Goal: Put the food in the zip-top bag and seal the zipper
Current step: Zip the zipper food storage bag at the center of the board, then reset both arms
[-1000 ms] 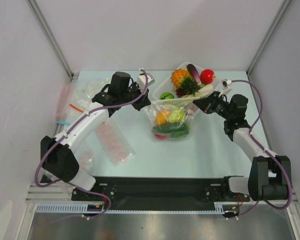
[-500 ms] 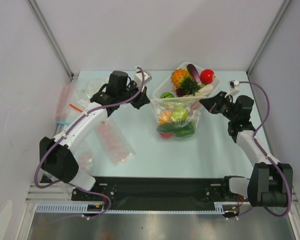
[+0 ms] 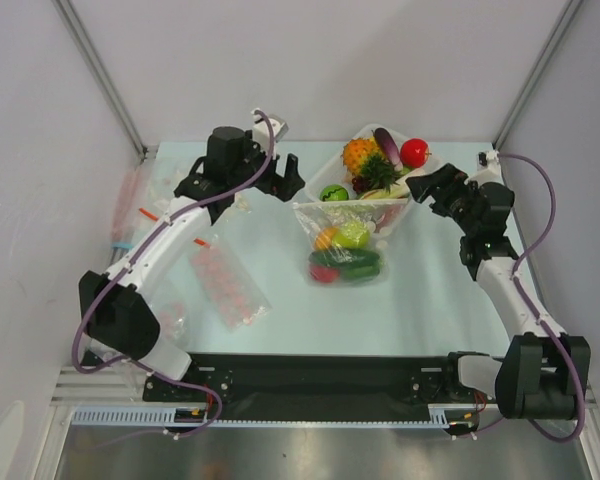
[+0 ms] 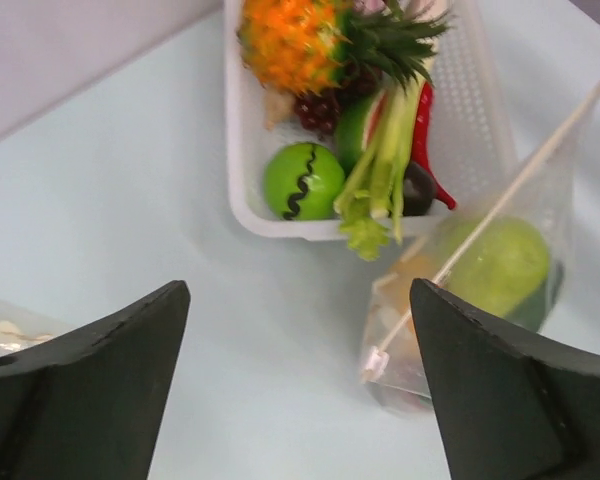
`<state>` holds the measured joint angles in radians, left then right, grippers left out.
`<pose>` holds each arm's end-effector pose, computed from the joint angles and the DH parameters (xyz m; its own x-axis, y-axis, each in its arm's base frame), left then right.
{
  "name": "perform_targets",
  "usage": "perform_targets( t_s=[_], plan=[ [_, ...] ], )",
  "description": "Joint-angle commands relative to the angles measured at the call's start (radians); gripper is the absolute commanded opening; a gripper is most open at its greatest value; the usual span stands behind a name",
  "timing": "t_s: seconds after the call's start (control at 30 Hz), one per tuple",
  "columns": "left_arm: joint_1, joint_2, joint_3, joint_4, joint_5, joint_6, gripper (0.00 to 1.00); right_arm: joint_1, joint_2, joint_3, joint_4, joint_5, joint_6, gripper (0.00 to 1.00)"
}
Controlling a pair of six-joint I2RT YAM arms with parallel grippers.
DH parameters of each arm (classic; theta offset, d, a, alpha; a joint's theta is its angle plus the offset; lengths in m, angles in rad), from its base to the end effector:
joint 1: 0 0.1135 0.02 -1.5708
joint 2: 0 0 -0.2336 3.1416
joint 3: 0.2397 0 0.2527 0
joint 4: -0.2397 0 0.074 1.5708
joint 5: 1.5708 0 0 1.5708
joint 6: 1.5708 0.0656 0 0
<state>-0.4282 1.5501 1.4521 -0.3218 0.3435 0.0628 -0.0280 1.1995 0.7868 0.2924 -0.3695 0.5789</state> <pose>0.3450 -0.1818 0.3274 -0.3279 0.2147 -0.9200 0.6927 0.7168 -0.0797 0.3189 0.0148 0.2715 -0.2822 0.5183 -0.8073 -0.2125 0.7868 0.5794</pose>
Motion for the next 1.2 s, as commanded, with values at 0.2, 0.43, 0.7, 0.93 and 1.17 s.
perform_targets(
  t_s=[0.2,0.43,0.7,0.93,1.17],
  plan=[
    [0.012,-0.269,-0.145,0.106,-0.256,-0.245,1.00,0.014,-0.138,0.213,-0.404,0.202,0.084,1.00],
    [0.019,-0.536,-0.376,-0.002,-0.395,-0.561,1.00,0.025,-0.251,0.235,-0.659,0.201,0.193,1.00],
    [0.019,-0.836,-0.588,-0.060,-0.409,-0.650,1.00,0.025,-0.461,0.129,-0.749,0.201,0.165,1.00],
    [0.019,-1.191,-0.858,-0.091,-0.462,-0.805,1.00,0.025,-0.639,0.014,-0.865,0.222,0.102,1.00],
    [0.019,-1.328,-0.943,-0.128,-0.397,-0.812,1.00,0.025,-0.741,-0.089,-0.920,0.205,0.094,1.00]
  ],
)
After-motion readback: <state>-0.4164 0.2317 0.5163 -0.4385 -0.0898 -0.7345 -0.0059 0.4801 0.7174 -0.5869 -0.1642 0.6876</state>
